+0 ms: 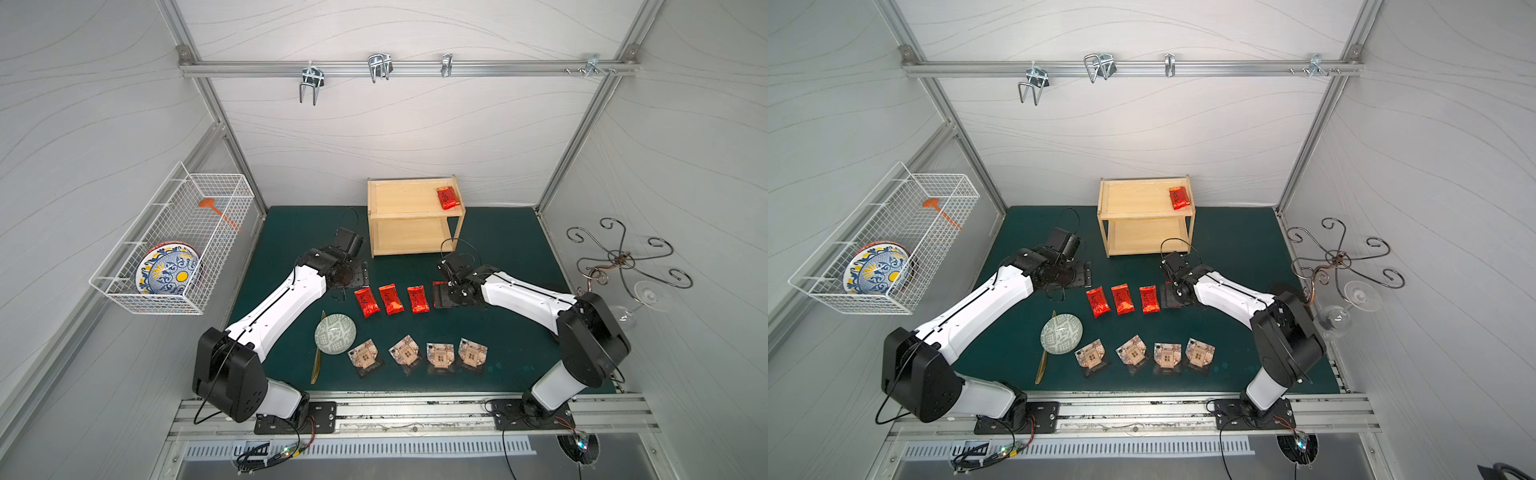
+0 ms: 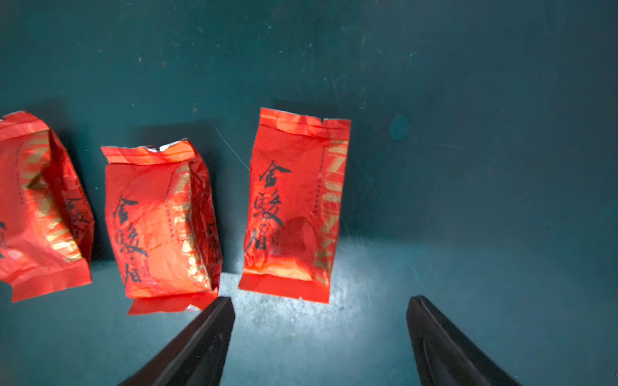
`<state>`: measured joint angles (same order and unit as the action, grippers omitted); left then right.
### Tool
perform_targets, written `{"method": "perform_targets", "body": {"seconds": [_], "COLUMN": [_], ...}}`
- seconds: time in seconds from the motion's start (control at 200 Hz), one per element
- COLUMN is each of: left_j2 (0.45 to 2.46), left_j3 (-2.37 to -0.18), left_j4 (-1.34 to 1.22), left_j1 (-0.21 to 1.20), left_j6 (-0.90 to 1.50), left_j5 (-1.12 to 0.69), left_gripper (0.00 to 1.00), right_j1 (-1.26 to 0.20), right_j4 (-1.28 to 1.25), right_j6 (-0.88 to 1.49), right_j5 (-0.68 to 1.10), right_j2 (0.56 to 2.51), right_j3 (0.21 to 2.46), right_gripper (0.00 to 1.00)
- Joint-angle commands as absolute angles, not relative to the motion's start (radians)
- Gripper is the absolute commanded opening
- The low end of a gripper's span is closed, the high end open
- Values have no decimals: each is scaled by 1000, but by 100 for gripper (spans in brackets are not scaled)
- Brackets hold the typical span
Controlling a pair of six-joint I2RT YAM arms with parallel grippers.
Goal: Place the tea bags on the shelf by color
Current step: Pick up the tea bag from the center of the board.
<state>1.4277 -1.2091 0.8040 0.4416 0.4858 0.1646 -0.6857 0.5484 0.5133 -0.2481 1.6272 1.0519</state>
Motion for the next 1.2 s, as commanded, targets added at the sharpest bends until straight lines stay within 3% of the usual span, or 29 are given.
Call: {"method": "perform_targets", "body": {"seconds": [0.0,0.46,0.64,1.0,1.195], "left_j2": [1420,1439,1443,1444,1428], "left_j3": [-1212,-1215,-1217,-1224,-1225], "left_j4": [786,788,790,792,795], "left_j1": [446,446,446,446,446], "left_j6": [489,503,503,503,505], "left_j5": [166,151,158,167,167], "left_gripper": [83,83,83,83,82], "right_j1": [-681,-655,-648,-648,-648], "right_j4": [524,468,458,467,486], "right_j6": [532,499,487,478,480], "right_j5": [-232,-225,-220,-236,-249], "right_j2": [1662,1824,1869,1823,1761], "right_j3": [1076,1157,1181,1168,1145], "right_gripper": [86,81,70,56,54]}}
